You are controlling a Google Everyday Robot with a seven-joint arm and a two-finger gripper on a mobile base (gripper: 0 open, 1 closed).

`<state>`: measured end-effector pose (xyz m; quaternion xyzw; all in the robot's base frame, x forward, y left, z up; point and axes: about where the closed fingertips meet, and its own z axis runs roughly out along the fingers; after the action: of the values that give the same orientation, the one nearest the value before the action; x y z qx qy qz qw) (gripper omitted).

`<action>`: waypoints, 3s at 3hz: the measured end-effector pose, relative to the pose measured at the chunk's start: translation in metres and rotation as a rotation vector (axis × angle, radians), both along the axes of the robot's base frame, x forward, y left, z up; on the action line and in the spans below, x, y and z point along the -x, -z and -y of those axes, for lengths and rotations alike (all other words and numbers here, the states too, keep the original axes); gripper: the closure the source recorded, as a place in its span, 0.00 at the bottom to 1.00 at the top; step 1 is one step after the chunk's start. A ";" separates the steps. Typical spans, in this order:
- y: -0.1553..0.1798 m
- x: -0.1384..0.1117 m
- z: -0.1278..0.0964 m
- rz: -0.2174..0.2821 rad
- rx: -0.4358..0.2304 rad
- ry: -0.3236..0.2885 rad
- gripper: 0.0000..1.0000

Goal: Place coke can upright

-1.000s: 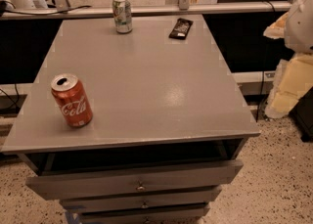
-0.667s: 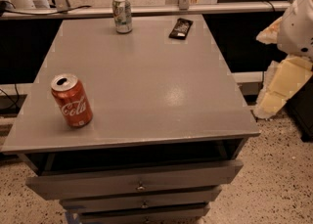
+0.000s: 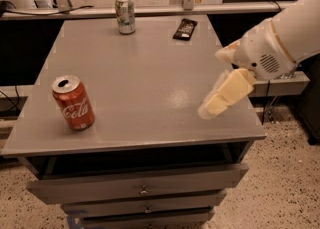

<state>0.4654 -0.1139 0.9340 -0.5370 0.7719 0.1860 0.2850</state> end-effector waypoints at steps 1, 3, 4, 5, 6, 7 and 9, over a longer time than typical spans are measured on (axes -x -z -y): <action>-0.010 -0.003 -0.060 0.056 -0.206 -0.030 0.00; -0.049 0.014 -0.149 0.129 -0.470 -0.068 0.00; -0.049 0.014 -0.146 0.126 -0.466 -0.065 0.00; -0.040 0.013 -0.151 0.153 -0.503 -0.073 0.00; -0.011 0.001 -0.177 0.183 -0.629 -0.086 0.00; 0.020 -0.015 -0.205 0.228 -0.721 -0.134 0.00; 0.053 -0.024 -0.257 0.262 -0.800 -0.224 0.00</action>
Offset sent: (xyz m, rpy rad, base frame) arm -0.0245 0.1956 0.0564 0.6672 -0.1833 0.0725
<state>0.4899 0.1433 0.8812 -0.4838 0.5335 0.4305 0.5440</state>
